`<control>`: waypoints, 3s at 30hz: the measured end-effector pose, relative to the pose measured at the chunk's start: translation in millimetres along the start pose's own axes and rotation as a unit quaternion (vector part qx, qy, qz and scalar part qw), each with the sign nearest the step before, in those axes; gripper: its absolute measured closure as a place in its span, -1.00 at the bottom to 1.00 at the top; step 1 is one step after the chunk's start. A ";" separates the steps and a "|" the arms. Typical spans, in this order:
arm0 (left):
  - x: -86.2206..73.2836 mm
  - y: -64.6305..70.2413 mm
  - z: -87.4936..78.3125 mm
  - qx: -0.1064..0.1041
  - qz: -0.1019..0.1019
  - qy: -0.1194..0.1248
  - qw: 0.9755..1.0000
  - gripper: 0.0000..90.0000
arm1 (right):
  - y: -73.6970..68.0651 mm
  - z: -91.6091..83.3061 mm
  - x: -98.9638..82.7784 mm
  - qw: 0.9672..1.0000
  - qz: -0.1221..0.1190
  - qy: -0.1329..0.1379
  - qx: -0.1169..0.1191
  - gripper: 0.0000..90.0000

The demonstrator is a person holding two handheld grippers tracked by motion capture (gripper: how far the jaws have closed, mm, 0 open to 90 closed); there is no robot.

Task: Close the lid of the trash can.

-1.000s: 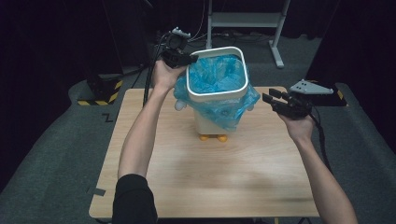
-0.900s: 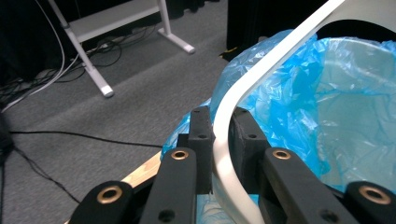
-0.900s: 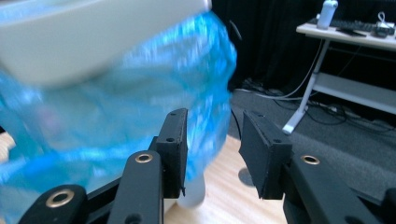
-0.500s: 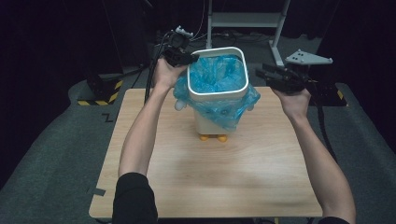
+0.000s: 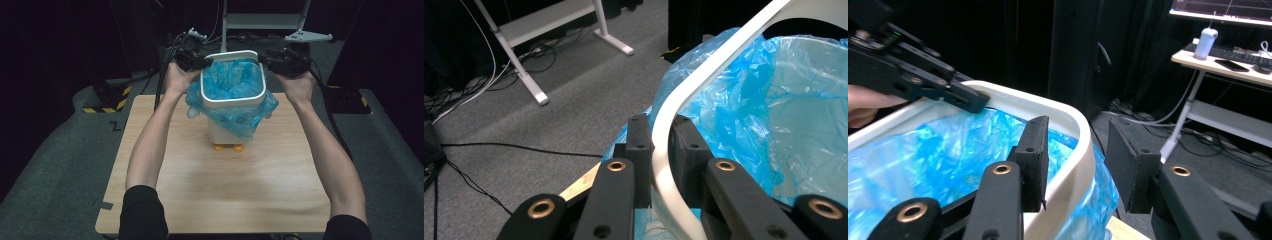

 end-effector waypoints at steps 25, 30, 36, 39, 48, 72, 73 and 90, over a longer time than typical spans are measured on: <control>2.7 5.1 0.7 0.003 0.009 0.009 1.000 0.74 | 4.6 30.2 -11.4 0.997 -0.020 -0.071 -0.028 0.83; 0.9 5.9 -1.5 0.004 0.006 0.023 1.000 0.70 | 4.8 31.2 -11.8 0.997 -0.022 -0.072 -0.035 0.85; -0.8 8.6 -8.7 0.009 0.008 0.036 0.999 0.61 | 4.8 31.8 -11.7 0.996 -0.020 -0.073 -0.038 0.85; -2.9 9.0 -10.0 0.009 0.003 0.041 0.999 0.60 | 4.0 31.8 -11.3 0.997 -0.020 -0.072 -0.036 0.85; -8.5 10.3 -12.0 0.017 -0.016 0.060 0.998 0.59 | 2.0 30.8 -11.8 0.997 -0.024 -0.069 -0.038 0.83; -7.3 15.5 -11.0 0.069 -0.012 0.062 0.996 0.69 | -0.9 30.9 -16.0 0.995 -0.034 -0.078 -0.049 0.79; -6.4 15.6 -11.1 0.071 -0.011 0.061 0.996 0.69 | -0.3 30.6 -15.6 0.995 -0.035 -0.079 -0.051 0.81; -2.1 8.2 -3.5 0.068 -0.033 0.035 0.997 0.72 | 3.0 38.2 -11.8 0.992 -0.032 -0.115 -0.052 0.83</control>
Point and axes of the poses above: each handheld gripper's, and its own axes: z roughly forward along the jaws, x roughly out of its top, y roughly to its right, the point moved 8 cm from there along z, roughly forward along the jaws, and after that the axes turned 10 degrees about -z, right-handed, at the moved point
